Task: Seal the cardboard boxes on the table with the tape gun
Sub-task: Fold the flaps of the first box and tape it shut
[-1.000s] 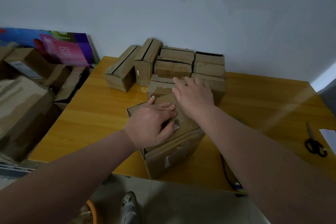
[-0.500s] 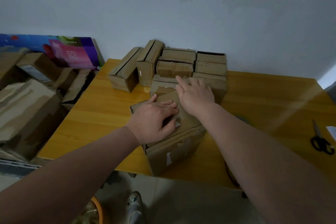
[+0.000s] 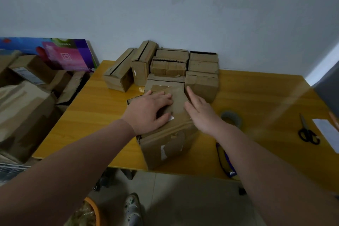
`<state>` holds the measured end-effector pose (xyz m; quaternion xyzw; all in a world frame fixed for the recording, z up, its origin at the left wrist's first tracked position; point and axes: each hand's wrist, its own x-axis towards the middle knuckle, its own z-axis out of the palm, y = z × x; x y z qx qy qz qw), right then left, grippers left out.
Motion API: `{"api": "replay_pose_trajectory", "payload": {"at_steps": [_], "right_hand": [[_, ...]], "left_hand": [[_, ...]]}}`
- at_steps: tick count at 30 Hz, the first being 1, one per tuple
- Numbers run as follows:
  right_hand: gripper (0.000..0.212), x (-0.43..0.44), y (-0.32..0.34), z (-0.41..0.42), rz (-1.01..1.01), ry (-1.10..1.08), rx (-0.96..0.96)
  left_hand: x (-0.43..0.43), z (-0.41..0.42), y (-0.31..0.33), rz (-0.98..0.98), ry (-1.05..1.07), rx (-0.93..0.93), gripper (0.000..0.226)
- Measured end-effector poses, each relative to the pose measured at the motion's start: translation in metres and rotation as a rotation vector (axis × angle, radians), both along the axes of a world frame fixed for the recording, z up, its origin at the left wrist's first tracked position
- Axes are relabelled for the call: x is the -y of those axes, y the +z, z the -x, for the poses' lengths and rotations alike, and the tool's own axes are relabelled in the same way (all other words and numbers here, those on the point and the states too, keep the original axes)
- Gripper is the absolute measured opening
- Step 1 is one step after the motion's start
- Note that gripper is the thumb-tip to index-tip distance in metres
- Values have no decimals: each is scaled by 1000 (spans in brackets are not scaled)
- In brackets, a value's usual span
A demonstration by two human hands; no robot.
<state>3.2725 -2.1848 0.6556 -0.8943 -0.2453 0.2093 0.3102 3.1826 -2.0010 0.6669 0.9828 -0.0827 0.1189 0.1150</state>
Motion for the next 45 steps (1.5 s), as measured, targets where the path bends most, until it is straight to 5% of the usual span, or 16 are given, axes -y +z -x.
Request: {"api": "replay_pose_trajectory", "payload": {"at_steps": [3, 8, 18, 23, 27, 31, 33, 38, 40, 45], "right_hand": [[61, 16, -17, 5, -121, -142, -278], [60, 37, -46, 11, -46, -365, -503], [57, -35, -33, 21, -345, -489, -824], [63, -47, -6, -2, -492, -480, -870], [71, -43, 12, -18, -492, -526, -798], [63, -24, 25, -26, -553, -640, -660], [61, -15, 26, -25, -578, -650, -635], [28, 1, 28, -10, -526, -474, -668], [22, 6, 30, -8, -439, -416, -686], [67, 3, 16, 5, -130, -278, -609]], "left_hand": [[-10, 2, -1, 12, 44, -49, 77], [-33, 7, -8, 102, 326, -44, 95], [-86, 1, 9, 936, 797, -222, 79], [-93, -13, 19, 1301, 463, -476, 21], [-87, -34, 19, 1329, 262, -571, 36], [-88, -49, 17, 1521, 80, -654, 77], [-85, -55, 11, 1624, 88, -737, 71], [-71, -57, -2, 1377, 255, -807, 27], [-73, -54, -6, 1336, 201, -837, 46], [-58, -48, -15, 1086, 205, -804, 92]]}}
